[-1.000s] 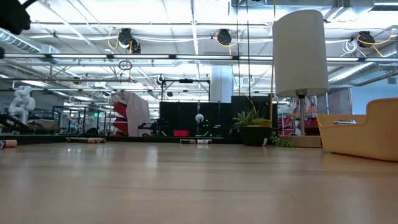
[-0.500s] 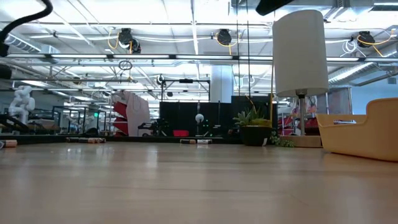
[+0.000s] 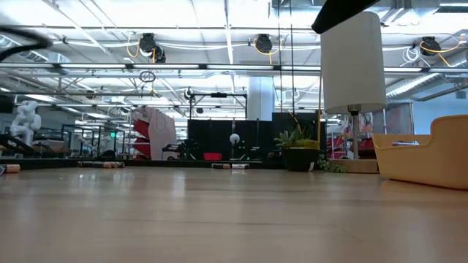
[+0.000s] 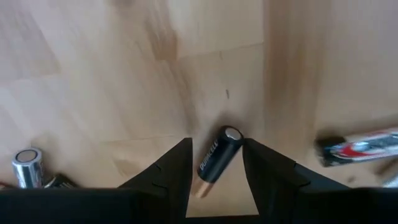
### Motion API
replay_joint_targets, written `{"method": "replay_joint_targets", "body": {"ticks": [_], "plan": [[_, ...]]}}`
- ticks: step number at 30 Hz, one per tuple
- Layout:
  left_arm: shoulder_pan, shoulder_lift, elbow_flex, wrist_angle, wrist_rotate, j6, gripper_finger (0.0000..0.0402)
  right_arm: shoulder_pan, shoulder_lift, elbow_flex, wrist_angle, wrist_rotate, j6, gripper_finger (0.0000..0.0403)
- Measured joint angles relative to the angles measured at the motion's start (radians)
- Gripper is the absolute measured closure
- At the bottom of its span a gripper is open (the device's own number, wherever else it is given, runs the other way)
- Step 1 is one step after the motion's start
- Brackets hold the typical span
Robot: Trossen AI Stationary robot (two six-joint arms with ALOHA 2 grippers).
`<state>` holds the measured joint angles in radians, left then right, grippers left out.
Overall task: Sort batteries
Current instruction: Put the brown battery into the yellow bin
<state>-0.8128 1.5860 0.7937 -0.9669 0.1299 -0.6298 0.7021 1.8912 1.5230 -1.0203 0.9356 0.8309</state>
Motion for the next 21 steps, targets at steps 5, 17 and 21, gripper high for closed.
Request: {"method": "replay_joint_targets", "body": {"ticks": [5, 17, 21], "plan": [[0.0, 0.046, 0.004, 0.014, 0.014, 0.031, 0.0258, 0.005, 0.0, 0.0, 0.0, 0.0, 0.011, 0.0309], [0.045, 0.058, 0.02, 0.0, 0.024, 0.037, 0.0354, 0.007, 0.0, 0.0, -0.001, 0.0, 0.0, 0.0309], [0.07, 0.06, 0.095, -0.023, -0.107, 0.065, 0.0354, 0.008, 0.0, 0.0, -0.001, 0.0, -0.004, 0.0309]]}}
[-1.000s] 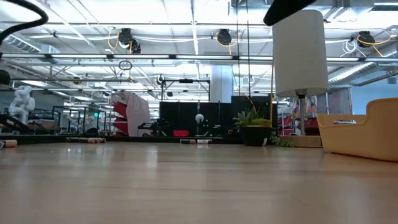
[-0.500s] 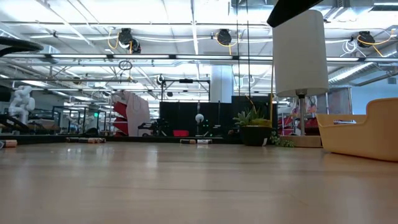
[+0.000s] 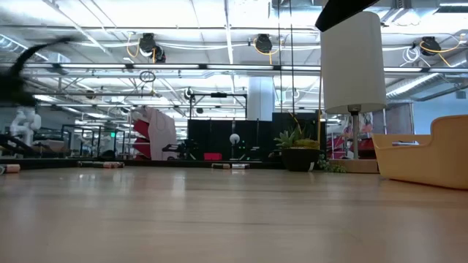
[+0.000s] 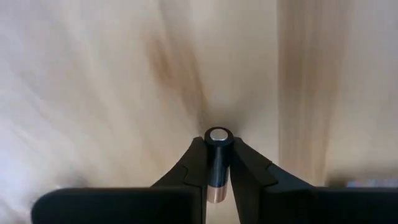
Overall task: Sort batteries
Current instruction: Put the brown battery into the yellow bin
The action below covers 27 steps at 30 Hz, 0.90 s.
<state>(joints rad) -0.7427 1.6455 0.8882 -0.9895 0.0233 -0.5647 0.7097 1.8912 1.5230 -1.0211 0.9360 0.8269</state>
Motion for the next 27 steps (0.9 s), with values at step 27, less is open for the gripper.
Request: {"method": "replay_joint_targets", "body": {"ticks": [27], "plan": [[-0.01, -0.347, -0.431, 2.019, -0.49, 0.549, 0.0354, -0.061, 0.0, 0.001, 0.674, -0.161, -0.53, 0.0307]]}}
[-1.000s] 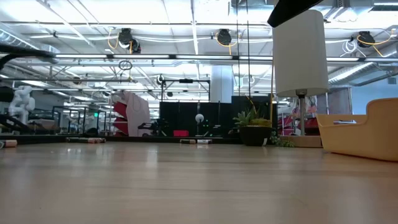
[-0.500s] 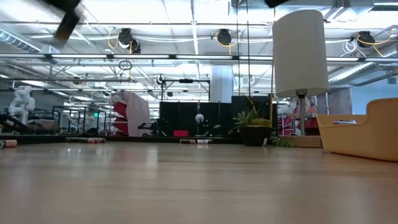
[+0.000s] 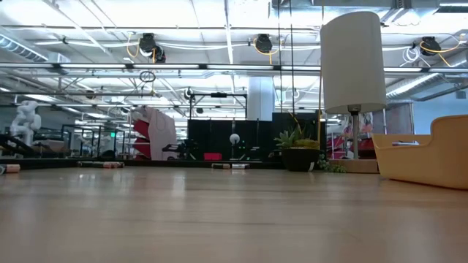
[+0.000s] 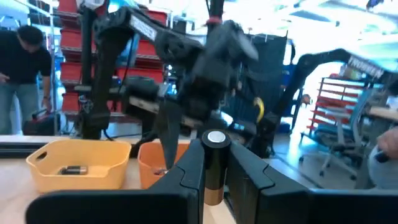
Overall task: Sort batteries
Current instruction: Put the brown battery into the yellow bin
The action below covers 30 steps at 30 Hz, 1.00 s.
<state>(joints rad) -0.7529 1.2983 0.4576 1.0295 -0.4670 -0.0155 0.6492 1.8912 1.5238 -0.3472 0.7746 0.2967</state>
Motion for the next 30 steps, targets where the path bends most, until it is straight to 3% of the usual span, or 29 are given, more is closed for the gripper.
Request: {"method": "replay_joint_targets", "body": {"ticks": [4, 8, 20, 24, 30], "plan": [[0.0, 0.075, 0.033, 0.047, 0.033, 0.034, 0.0354, -0.034, 0.0, 0.0, 0.117, 0.008, -0.078, 0.0307], [0.0, 0.123, 0.062, 0.035, 0.033, 0.081, 0.0354, -0.065, 0.0, 0.0, 0.146, -0.074, -0.032, 0.0294], [0.042, 0.212, 0.111, 0.044, 0.042, 0.13, 0.0354, -0.088, 0.028, 0.0, 0.207, -0.126, -0.006, 0.0121], [0.057, 0.235, 0.125, 0.049, 0.049, 0.129, 0.0354, -0.087, 0.034, 0.0, 0.209, -0.129, -0.001, 0.0095], [0.095, 0.289, 0.158, 0.066, 0.05, 0.129, 0.0354, -0.1, 0.04, 0.0, 0.215, -0.128, -0.005, 0.009]]}}
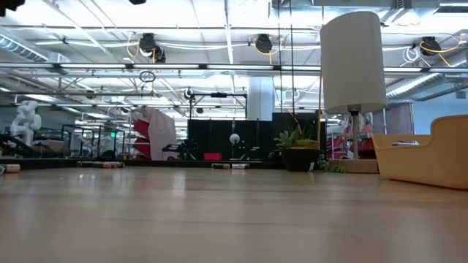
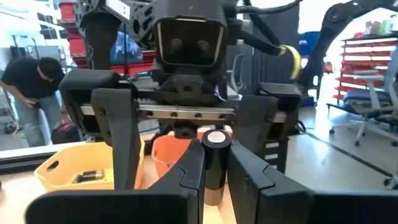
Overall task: Sort batteries
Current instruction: Put the brown battery into the yellow bin
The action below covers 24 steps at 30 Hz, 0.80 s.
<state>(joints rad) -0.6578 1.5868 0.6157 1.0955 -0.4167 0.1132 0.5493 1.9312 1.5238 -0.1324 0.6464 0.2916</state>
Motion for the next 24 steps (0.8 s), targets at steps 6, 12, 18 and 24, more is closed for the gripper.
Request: {"method": "replay_joint_targets", "body": {"ticks": [6, 12, 18, 24], "plan": [[0.025, 0.031, 0.033, 0.0, 0.044, 0.001, 0.0354, -0.004, 0.0, 0.0, -0.002, -0.001, 0.0, 0.0104], [0.029, 0.031, 0.036, -0.003, 0.046, 0.001, 0.0354, -0.007, 0.0, 0.0, -0.016, -0.003, -0.021, 0.017], [0.031, 0.031, 0.036, -0.012, 0.025, 0.001, 0.0354, -0.007, 0.0, 0.0, -0.013, -0.007, -0.045, 0.026], [0.037, 0.03, 0.036, -0.048, -0.019, 0.0, 0.0354, -0.007, 0.0, 0.0, -0.017, -0.001, -0.074, 0.0344]]}}
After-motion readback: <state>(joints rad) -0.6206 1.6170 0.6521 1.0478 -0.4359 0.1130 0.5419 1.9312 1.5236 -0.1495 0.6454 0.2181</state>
